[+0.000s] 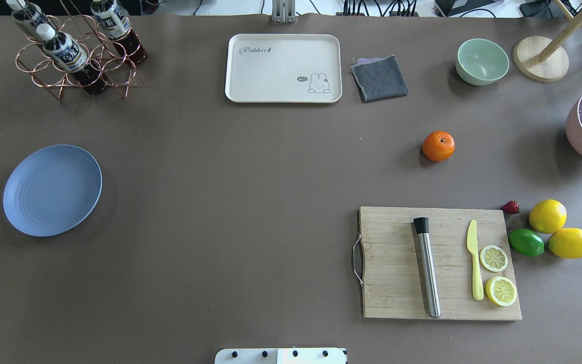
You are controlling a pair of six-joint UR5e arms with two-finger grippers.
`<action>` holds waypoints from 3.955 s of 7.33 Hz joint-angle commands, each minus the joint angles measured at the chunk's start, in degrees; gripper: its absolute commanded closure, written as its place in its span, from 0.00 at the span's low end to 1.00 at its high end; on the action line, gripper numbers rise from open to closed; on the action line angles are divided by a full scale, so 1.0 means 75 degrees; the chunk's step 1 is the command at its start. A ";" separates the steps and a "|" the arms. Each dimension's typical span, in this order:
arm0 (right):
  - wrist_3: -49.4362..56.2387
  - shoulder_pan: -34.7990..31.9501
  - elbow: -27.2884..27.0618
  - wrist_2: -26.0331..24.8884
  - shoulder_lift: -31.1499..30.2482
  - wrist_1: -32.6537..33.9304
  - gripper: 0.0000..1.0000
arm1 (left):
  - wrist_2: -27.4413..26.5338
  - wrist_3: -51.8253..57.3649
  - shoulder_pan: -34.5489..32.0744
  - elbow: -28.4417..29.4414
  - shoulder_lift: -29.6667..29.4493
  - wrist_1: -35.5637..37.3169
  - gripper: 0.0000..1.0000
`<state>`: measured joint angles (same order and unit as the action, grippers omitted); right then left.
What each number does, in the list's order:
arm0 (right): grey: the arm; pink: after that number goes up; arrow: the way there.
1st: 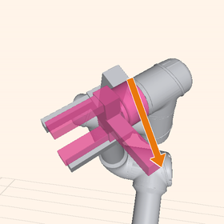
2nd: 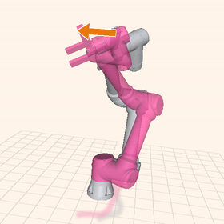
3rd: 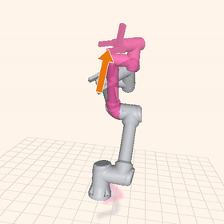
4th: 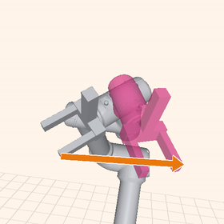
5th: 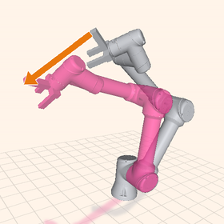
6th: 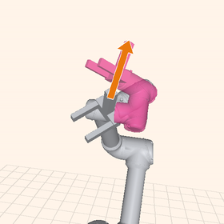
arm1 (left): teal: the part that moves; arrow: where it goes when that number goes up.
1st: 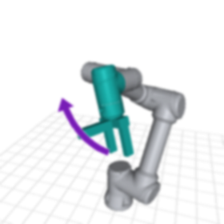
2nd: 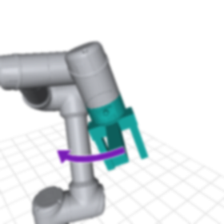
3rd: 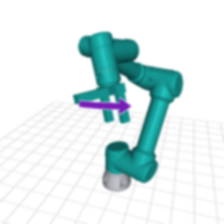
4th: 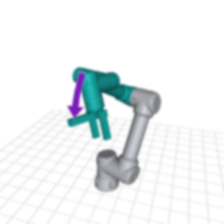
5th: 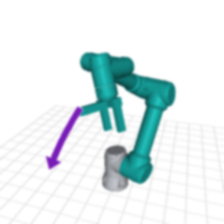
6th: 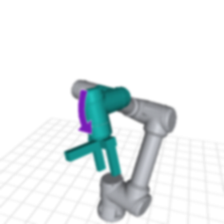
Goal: Pick orange to plate
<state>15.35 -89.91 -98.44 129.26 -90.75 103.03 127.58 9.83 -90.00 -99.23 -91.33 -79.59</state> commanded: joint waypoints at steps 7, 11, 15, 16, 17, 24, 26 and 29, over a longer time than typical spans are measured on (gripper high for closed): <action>0.0005 0.0000 -0.0012 0.0016 0.0030 -0.0003 0.00 | -0.0042 0.0014 0.0012 0.0665 -0.0070 -0.2604 0.02; -0.1254 0.0221 -0.0012 0.1071 0.0253 -0.1601 0.00 | 0.1271 -0.2508 0.0944 0.0949 -0.0128 -0.4615 0.02; -0.5214 0.1719 -0.0035 0.0486 0.0206 -0.4004 0.00 | 0.0475 -0.5860 0.3112 0.2562 -0.0139 -0.8469 0.02; -0.5547 0.1897 -0.0047 0.0485 0.0194 -0.4185 0.00 | 0.0277 -0.6240 0.3477 0.2671 -0.0093 -0.8757 0.02; -0.5550 0.1922 -0.0059 0.0485 0.0194 -0.4187 0.00 | 0.0205 -0.6418 0.3782 0.2753 -0.0070 -0.8934 0.03; -0.5550 0.1957 -0.0047 0.0426 0.0218 -0.4187 0.00 | 0.0310 -0.6701 0.3973 0.3200 0.0142 -0.9978 1.00; -0.5550 0.1957 -0.0047 0.0414 0.0229 -0.4187 0.00 | 0.1370 -0.6724 0.3845 0.3153 0.0072 -0.9990 1.00; -0.5550 0.1957 -0.0047 0.0426 0.0241 -0.4175 0.00 | 0.2150 -0.9698 0.3445 0.2103 -0.0722 -0.9908 1.00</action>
<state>-26.28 -75.23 -98.79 132.44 -88.98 71.65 142.55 -51.69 -63.92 -79.28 -93.95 -154.05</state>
